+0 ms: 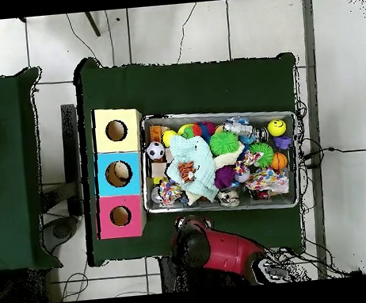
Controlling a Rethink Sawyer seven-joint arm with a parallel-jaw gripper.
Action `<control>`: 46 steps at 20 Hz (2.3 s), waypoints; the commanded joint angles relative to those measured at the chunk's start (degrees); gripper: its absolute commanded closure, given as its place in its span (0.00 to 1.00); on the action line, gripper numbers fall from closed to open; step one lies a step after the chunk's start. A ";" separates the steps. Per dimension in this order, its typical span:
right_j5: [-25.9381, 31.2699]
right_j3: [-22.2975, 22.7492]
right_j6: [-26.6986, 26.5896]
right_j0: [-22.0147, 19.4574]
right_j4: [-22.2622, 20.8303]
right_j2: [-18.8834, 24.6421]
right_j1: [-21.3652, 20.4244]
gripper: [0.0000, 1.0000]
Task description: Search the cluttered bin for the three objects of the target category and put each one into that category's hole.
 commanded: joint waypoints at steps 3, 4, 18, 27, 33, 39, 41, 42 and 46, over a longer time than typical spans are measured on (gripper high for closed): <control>4.98 -3.18 13.74 4.52 7.05 0.15 -5.14 0.00; 6.17 -3.34 13.34 4.79 7.44 -0.04 -5.82 0.00; -0.23 -4.59 13.96 3.50 10.75 3.87 -1.60 0.00; 9.02 -4.75 13.26 7.39 14.32 0.59 -8.19 0.00; 16.13 -8.92 12.21 11.25 15.76 -2.75 -9.81 0.00; 16.25 -10.37 11.81 11.64 16.23 -2.40 -9.57 0.00; 14.77 -10.46 11.60 11.16 16.30 -1.72 -8.87 0.00; 13.68 -10.29 11.49 10.90 16.19 -1.38 -8.49 0.00; 10.22 -9.99 11.51 10.02 15.66 -0.68 -7.41 0.00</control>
